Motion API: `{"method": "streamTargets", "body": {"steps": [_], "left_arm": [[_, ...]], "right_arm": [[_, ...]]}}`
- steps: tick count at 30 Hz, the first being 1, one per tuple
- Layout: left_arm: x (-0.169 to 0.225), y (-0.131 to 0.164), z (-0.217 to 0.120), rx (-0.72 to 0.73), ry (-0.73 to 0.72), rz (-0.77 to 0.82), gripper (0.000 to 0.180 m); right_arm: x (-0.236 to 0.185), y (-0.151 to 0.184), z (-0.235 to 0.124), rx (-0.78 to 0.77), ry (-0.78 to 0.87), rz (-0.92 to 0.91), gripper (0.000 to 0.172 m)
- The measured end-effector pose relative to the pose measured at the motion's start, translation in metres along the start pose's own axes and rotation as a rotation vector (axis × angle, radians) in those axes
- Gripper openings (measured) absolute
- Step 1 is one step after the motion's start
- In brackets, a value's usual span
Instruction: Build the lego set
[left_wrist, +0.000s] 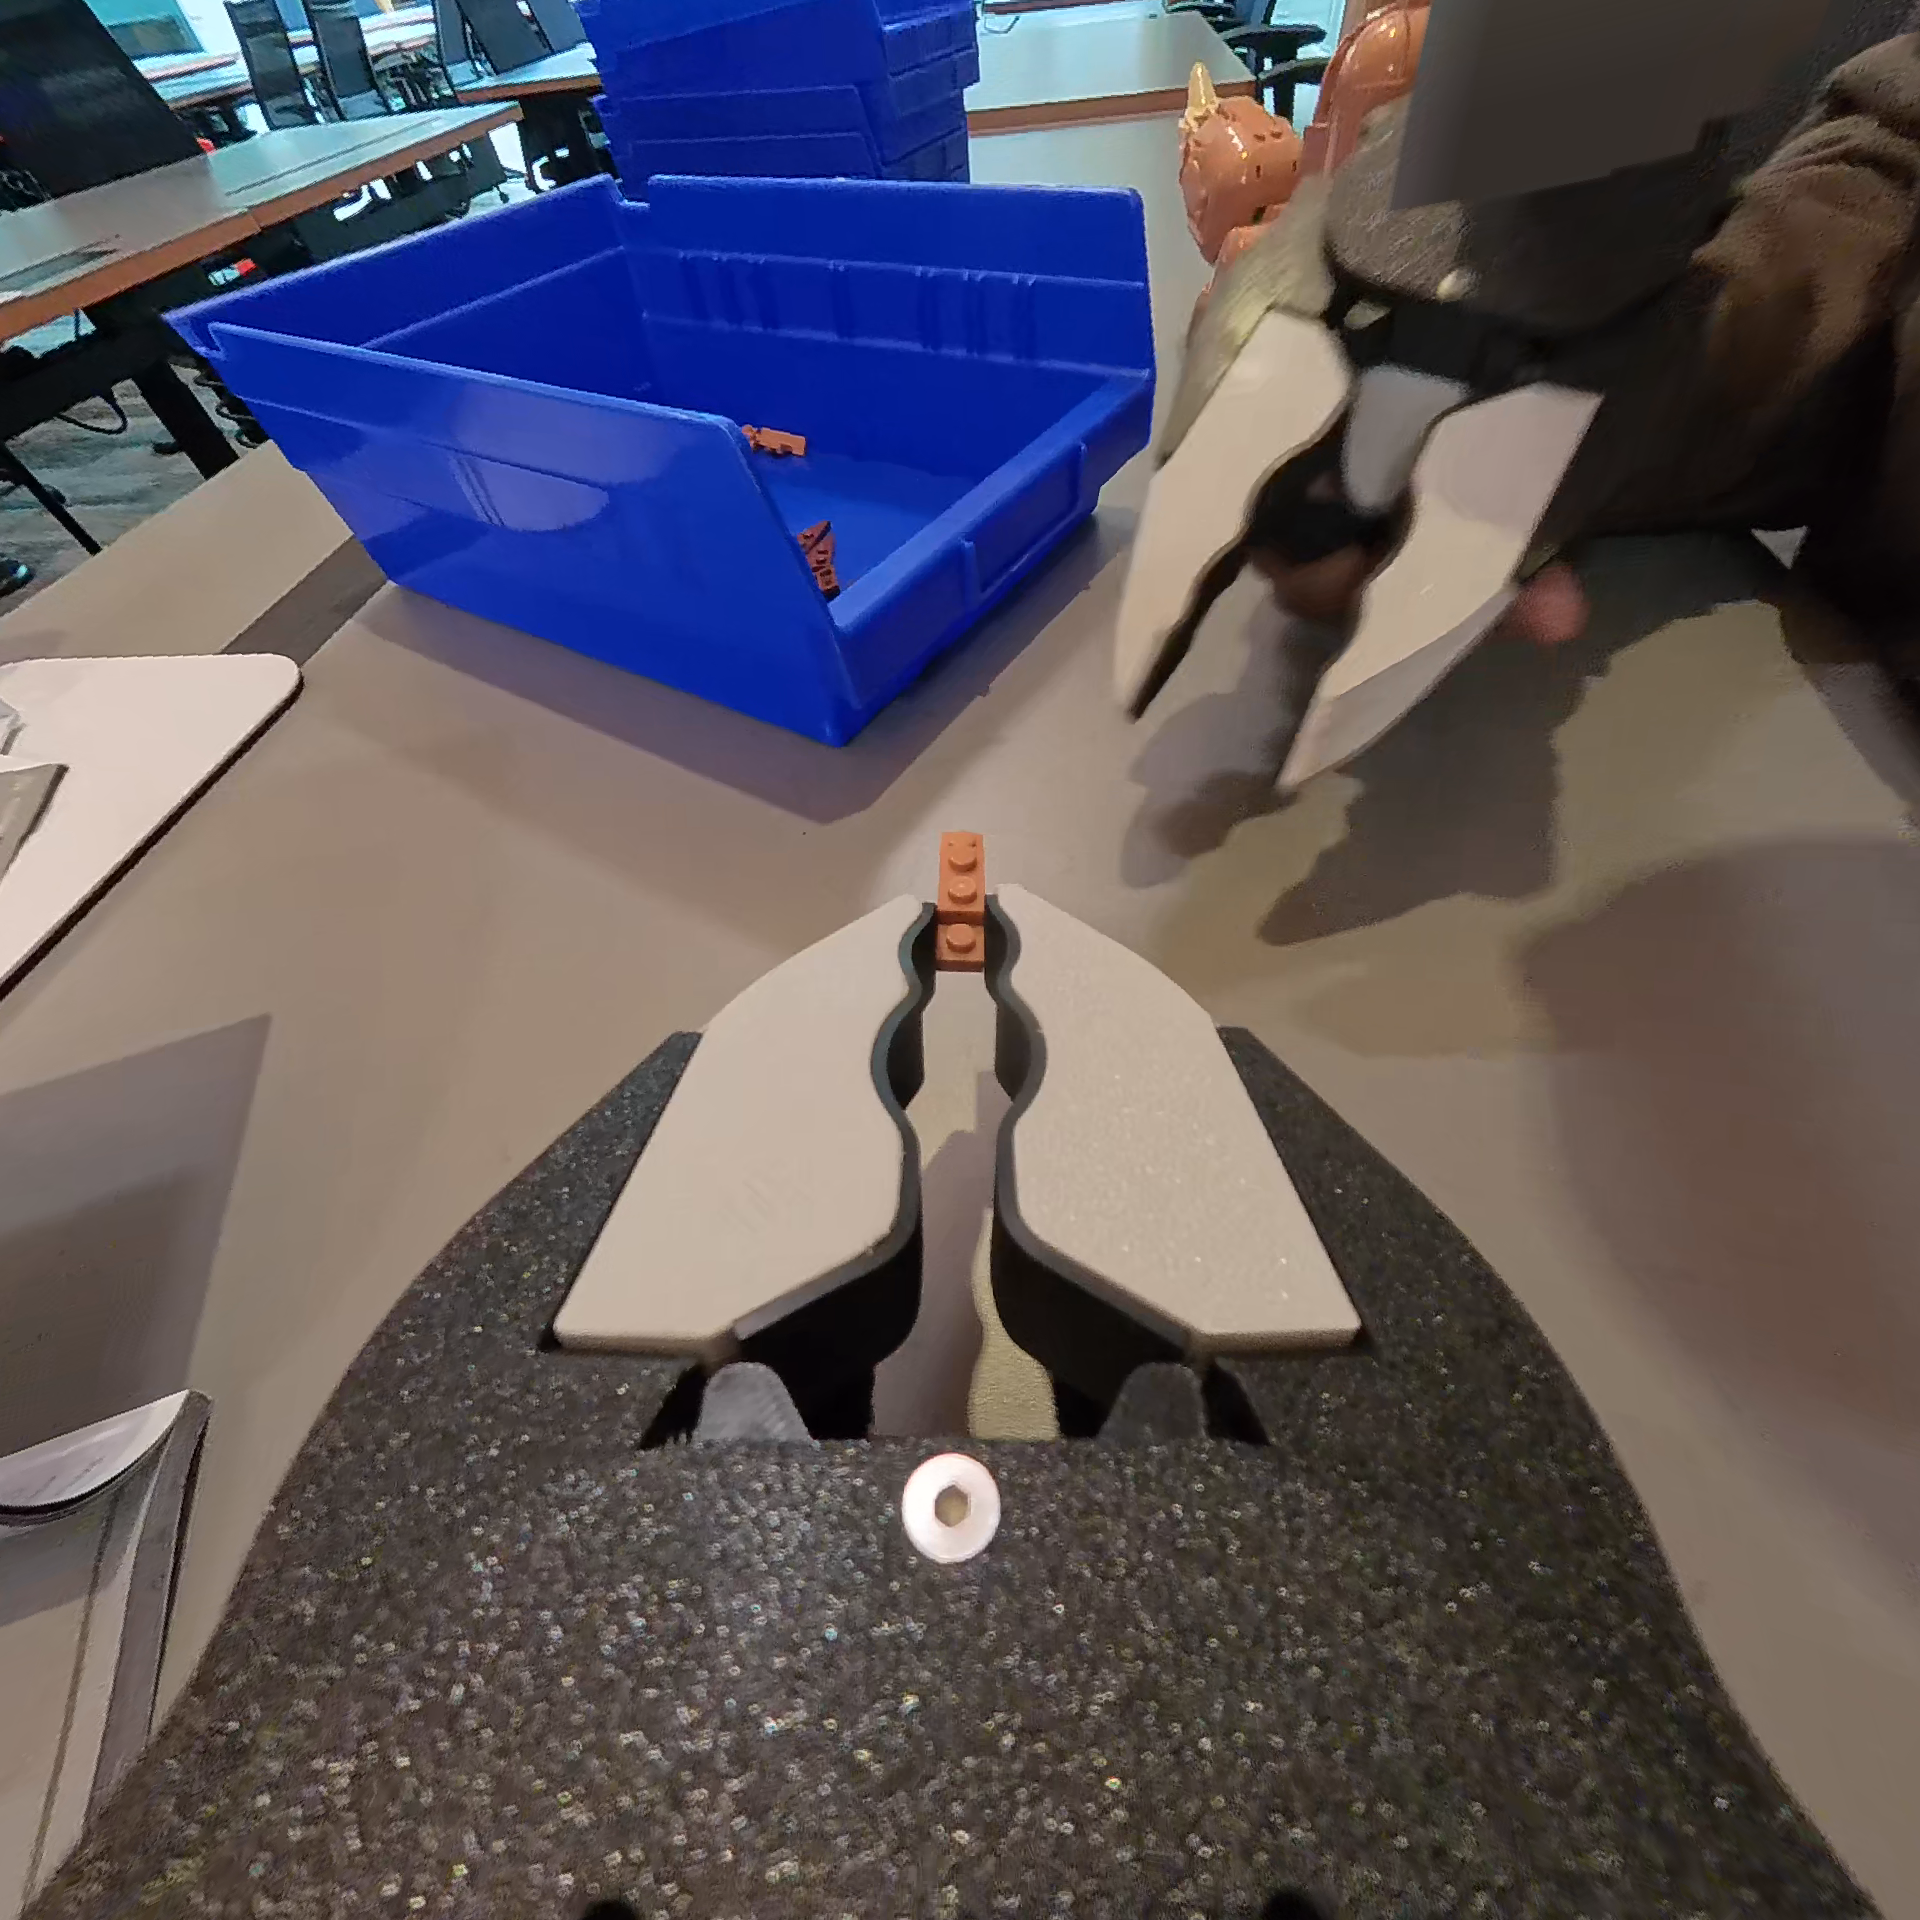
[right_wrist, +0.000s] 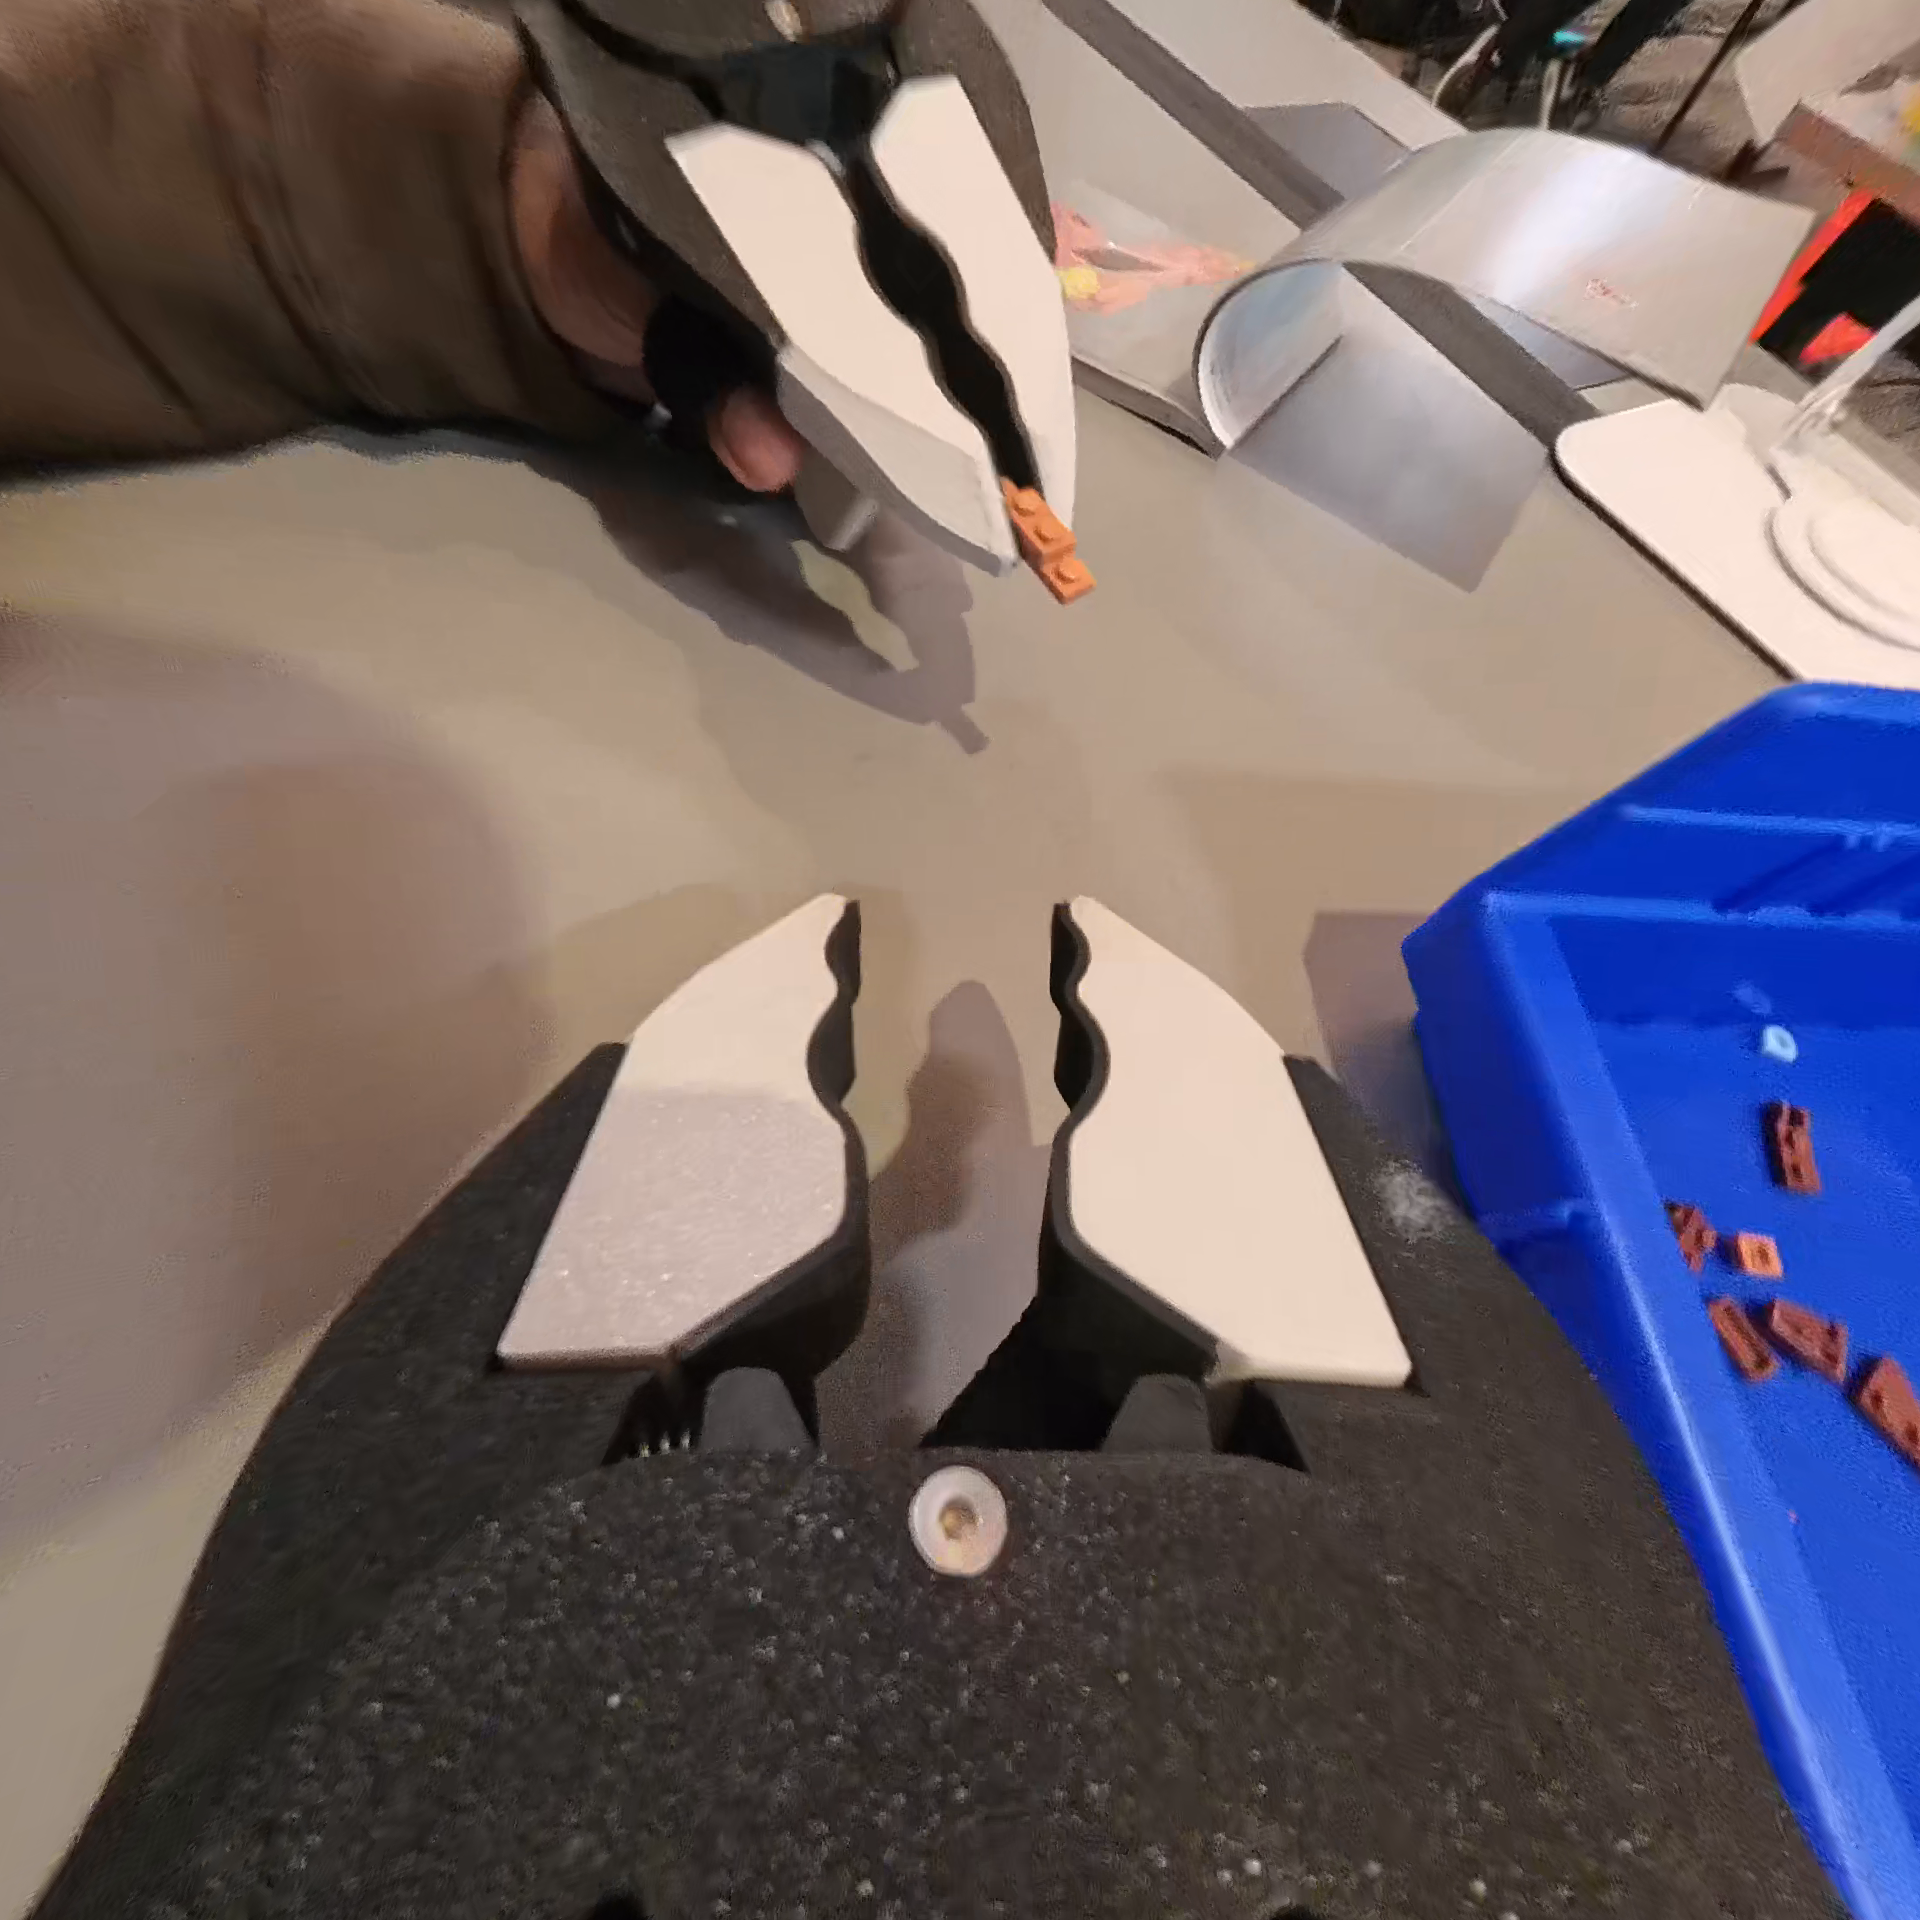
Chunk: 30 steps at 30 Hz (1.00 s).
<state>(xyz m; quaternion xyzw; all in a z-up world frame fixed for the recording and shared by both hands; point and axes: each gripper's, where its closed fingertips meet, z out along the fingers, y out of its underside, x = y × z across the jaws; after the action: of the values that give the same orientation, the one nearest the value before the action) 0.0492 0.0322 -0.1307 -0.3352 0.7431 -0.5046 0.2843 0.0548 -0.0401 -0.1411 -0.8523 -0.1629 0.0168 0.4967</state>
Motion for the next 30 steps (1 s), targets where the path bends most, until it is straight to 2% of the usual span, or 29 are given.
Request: {"method": "streamTargets", "body": {"steps": [3,8,10,12,16,19,22,25,30], "left_arm": [[0.0,0.001,-0.001,-0.007,-0.009,0.01,0.008],[0.001,0.003,0.001,-0.022,-0.007,0.019,0.008],[0.001,0.004,0.001,-0.026,-0.013,0.031,0.008],[0.002,0.005,0.002,-0.035,-0.017,0.039,0.008],[0.002,0.006,0.003,-0.048,-0.027,0.055,0.008],[0.003,0.009,0.005,-0.07,-0.033,0.068,0.008],[0.003,0.011,0.007,-0.092,-0.038,0.076,0.008],[0.003,0.011,0.007,-0.092,-0.043,0.079,0.008],[0.003,0.011,0.007,-0.093,-0.045,0.081,0.008]], "right_arm": [[-0.027,-0.009,-0.043,-0.006,-0.043,0.013,0.03],[-0.059,-0.003,-0.124,-0.264,-0.186,-0.133,0.031],[-0.066,0.0,-0.144,-0.334,-0.236,-0.122,0.031],[-0.071,0.019,-0.15,-0.411,-0.24,-0.095,0.032],[-0.06,0.089,-0.151,-0.54,-0.013,-0.066,0.033],[-0.04,0.134,-0.169,-0.605,0.208,-0.146,0.032],[-0.025,0.152,-0.188,-0.609,0.337,-0.209,0.031],[-0.019,0.16,-0.198,-0.585,0.374,-0.135,0.03],[0.014,0.172,-0.223,-0.597,0.535,-0.036,0.029]]}}
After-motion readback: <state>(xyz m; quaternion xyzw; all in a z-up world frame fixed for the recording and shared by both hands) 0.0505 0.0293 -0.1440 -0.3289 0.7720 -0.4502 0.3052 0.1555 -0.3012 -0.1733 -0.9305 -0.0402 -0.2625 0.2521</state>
